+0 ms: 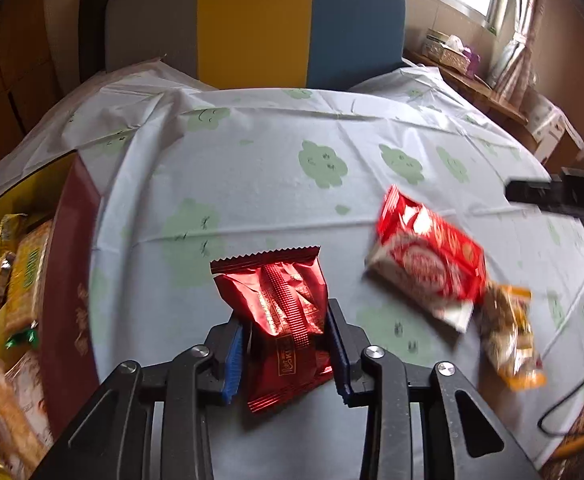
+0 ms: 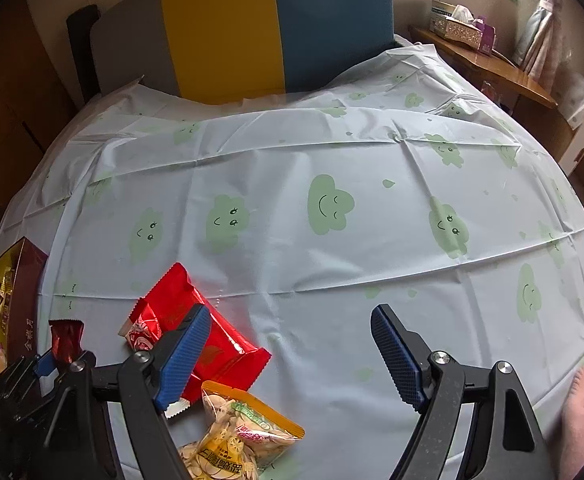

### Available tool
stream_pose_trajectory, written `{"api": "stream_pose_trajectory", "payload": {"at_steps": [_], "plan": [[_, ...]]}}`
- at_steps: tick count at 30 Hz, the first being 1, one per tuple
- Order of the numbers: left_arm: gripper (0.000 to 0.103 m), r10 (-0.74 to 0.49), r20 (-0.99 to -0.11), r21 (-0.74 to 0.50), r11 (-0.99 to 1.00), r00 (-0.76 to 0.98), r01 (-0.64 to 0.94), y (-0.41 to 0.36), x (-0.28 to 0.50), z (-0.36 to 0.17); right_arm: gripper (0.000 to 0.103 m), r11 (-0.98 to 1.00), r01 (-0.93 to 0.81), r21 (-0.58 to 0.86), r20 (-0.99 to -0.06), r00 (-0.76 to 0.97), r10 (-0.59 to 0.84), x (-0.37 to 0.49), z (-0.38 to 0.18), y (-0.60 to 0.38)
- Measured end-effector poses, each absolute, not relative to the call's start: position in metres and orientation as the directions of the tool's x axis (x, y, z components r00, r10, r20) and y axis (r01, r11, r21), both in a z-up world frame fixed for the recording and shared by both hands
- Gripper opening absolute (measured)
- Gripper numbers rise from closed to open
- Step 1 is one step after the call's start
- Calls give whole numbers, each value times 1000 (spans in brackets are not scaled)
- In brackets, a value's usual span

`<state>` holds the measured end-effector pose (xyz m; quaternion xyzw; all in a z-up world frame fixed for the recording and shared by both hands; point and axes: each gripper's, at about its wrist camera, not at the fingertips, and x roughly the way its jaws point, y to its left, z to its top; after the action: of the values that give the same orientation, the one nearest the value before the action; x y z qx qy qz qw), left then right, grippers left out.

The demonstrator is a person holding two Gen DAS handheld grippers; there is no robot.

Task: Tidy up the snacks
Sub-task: 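Grasp the dark red candy packet with the left gripper, then grasp the white-and-red round-logo packet with the right gripper while the left holds the dark red packet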

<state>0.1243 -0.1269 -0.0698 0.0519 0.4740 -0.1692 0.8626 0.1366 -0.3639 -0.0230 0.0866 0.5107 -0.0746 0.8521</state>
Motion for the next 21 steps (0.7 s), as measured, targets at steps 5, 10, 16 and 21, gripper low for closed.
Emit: {"api": "stream_pose_trajectory", "payload": {"at_steps": [5,10,16,21], "plan": [[36,-239,-839,-32,919,489,394,-114,87,-67,83,987,147,69,-883,469,-8,138,-26,-349],[36,-261,-841,-60,915,473,399,-103,69,-67,83,992,114,63,-886,463,3,135,-29,-340],[37,-261,-844,-68,919,469,389,-105,72,-71,83,991,78,108,-873,485,57,132,-24,-333],[38,-254,-827,-36,914,502,403,-109,69,-76,83,984,27,179,-843,520,139,131,-17,-327]]}}
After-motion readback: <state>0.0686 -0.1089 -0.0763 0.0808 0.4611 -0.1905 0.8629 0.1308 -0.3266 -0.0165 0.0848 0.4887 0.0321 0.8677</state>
